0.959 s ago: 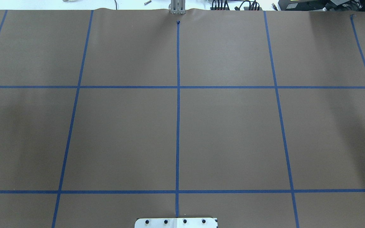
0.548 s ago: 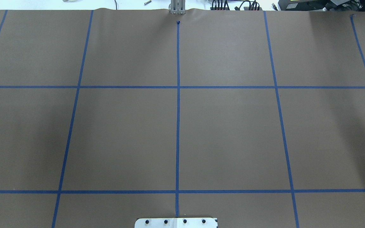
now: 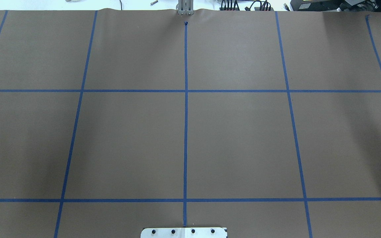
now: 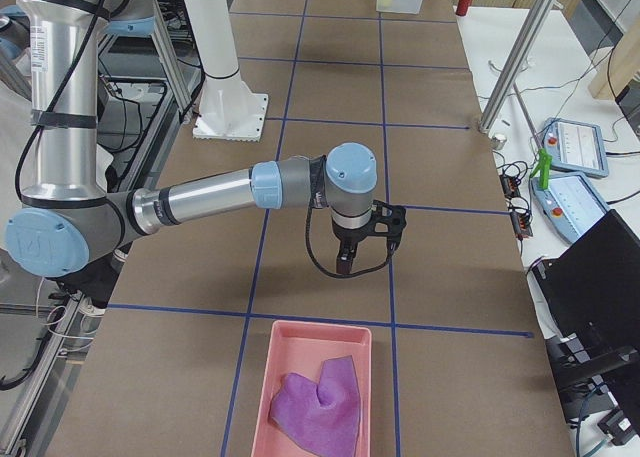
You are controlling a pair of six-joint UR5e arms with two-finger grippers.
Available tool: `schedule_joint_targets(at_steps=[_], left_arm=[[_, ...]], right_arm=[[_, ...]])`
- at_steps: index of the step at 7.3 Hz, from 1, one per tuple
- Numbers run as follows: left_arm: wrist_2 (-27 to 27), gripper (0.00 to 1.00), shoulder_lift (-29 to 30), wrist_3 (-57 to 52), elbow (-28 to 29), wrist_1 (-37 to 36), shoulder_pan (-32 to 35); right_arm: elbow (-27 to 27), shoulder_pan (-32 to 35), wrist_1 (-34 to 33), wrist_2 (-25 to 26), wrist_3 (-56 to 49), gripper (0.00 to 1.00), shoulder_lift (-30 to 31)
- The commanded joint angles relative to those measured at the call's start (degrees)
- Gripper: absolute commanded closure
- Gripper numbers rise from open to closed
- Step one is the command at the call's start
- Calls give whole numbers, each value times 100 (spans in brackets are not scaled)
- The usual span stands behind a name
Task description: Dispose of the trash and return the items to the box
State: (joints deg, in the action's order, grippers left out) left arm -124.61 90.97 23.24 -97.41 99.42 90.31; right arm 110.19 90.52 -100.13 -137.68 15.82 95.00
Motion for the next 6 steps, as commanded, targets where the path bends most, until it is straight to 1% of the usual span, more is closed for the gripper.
schedule_joint_targets(at_steps=[1, 2, 4, 5, 6], left_arm=[[-415, 1, -167, -170, -15, 7, -40], [-363, 1, -228, -144, 54, 42, -49], [-573, 1, -290, -214, -207, 34, -5], [-530, 1, -403, -206, -278, -9, -40], [-556, 1, -439, -197, -209, 34, -49]], right_arm=[[-59, -34, -33, 39, -70, 0, 149], [-94, -34, -33, 265, -201, 0, 289], [-130, -34, -33, 320, -377, 0, 404], [-191, -34, -33, 347, -421, 0, 457], [-235, -34, -33, 486, -552, 0, 466]])
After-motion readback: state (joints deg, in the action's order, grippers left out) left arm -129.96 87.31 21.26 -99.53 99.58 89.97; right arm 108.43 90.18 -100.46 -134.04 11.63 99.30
